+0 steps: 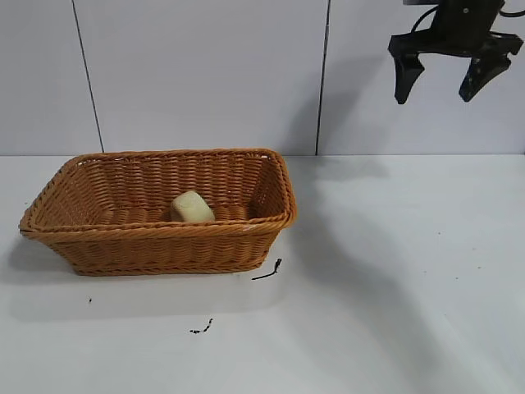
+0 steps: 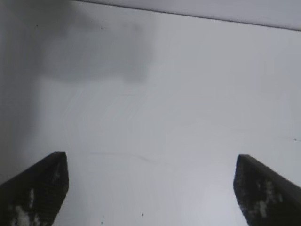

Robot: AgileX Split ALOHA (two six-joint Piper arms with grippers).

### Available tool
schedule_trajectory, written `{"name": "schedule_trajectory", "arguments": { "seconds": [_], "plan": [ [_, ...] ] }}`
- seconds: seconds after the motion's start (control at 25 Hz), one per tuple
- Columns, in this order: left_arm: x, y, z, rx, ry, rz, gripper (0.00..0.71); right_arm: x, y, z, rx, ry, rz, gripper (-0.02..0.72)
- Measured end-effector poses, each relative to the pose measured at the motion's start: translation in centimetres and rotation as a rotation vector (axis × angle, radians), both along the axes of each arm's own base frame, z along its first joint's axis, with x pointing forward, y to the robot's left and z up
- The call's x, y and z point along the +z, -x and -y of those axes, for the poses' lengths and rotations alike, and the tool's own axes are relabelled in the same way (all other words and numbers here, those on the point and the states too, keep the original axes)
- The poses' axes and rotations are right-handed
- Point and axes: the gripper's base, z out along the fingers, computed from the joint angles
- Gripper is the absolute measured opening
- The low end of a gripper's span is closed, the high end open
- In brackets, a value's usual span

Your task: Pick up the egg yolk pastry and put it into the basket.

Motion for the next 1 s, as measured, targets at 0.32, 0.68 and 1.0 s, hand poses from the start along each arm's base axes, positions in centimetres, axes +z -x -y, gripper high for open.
{"name": "schedule_trajectory", "arguments": {
  "seconds": [0.32,0.68,1.0],
  "plan": [
    [0.0,0.0,0.0,0.000,0.000,0.000,0.696,4.3,10.2,0.5,0.003,0.006,-0.087,0.661],
    [0.0,0.0,0.0,0.000,0.000,0.000,0.696,5.0,25.9,0.5,0.006,0.017,-0.132,0.661],
    [0.0,0.0,0.0,0.000,0.000,0.000,0.696,3.8,37.1,0.5,0.007,0.019,0.064,0.661]
  ]
}}
